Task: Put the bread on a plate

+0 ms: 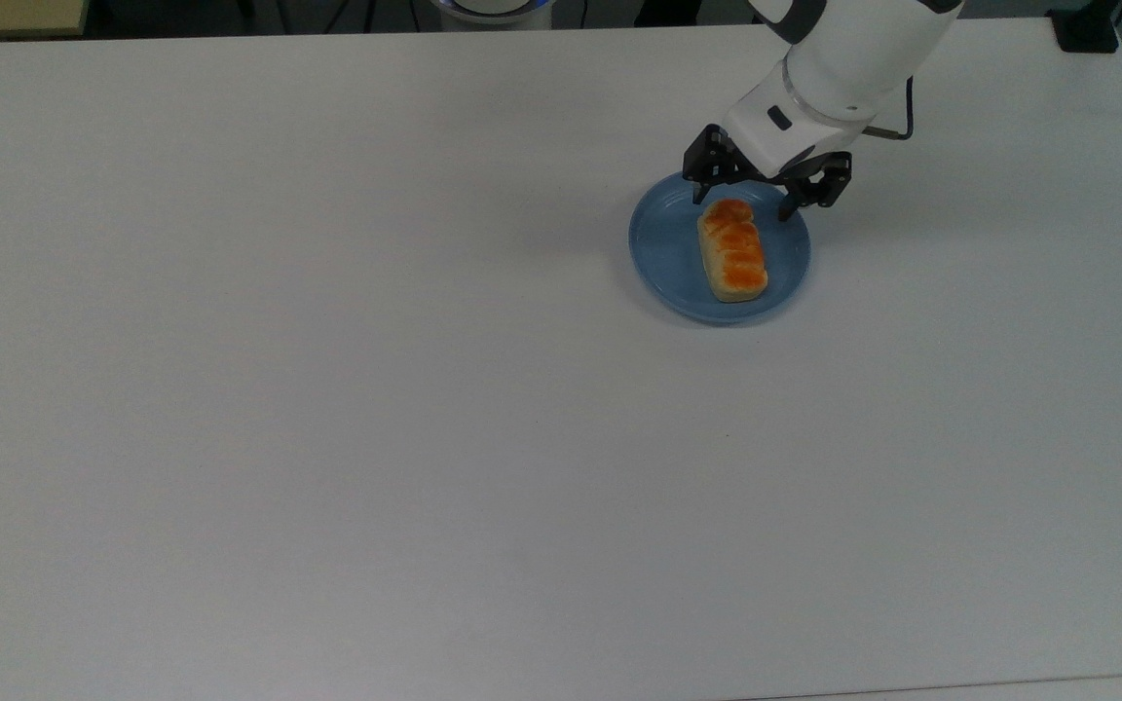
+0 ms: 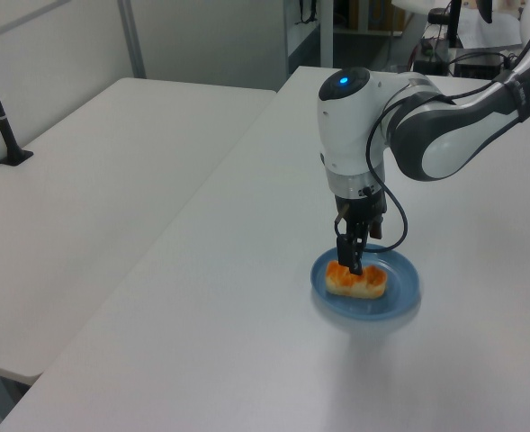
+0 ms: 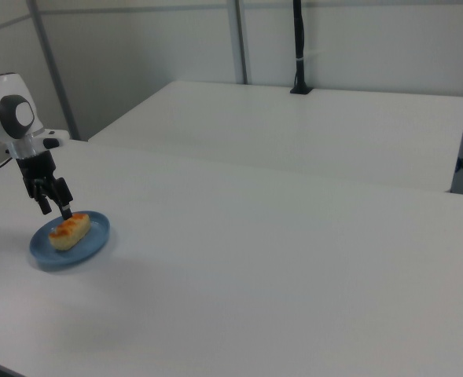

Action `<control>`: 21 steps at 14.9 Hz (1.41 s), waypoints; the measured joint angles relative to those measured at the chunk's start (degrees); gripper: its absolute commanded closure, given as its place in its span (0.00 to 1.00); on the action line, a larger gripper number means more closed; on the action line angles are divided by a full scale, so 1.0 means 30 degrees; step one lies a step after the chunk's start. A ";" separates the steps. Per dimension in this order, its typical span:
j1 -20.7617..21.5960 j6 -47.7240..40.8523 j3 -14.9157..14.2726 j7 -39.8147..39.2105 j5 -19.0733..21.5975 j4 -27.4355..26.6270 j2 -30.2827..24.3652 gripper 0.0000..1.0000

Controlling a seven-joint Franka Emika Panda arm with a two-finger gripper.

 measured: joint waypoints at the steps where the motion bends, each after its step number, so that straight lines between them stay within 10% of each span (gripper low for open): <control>1: -0.0066 -0.0002 -0.0001 0.0024 0.0000 0.0019 -0.0050 0.00; 9: -0.6117 -0.4857 -0.0403 -0.5634 0.0498 0.3451 -0.4476 0.00; 15: -0.7660 -0.7185 -0.3301 -1.1208 0.1198 0.4687 -0.6326 0.00; 21: -0.8806 -0.7883 -0.3749 -1.3174 0.1223 0.4911 -0.6552 0.00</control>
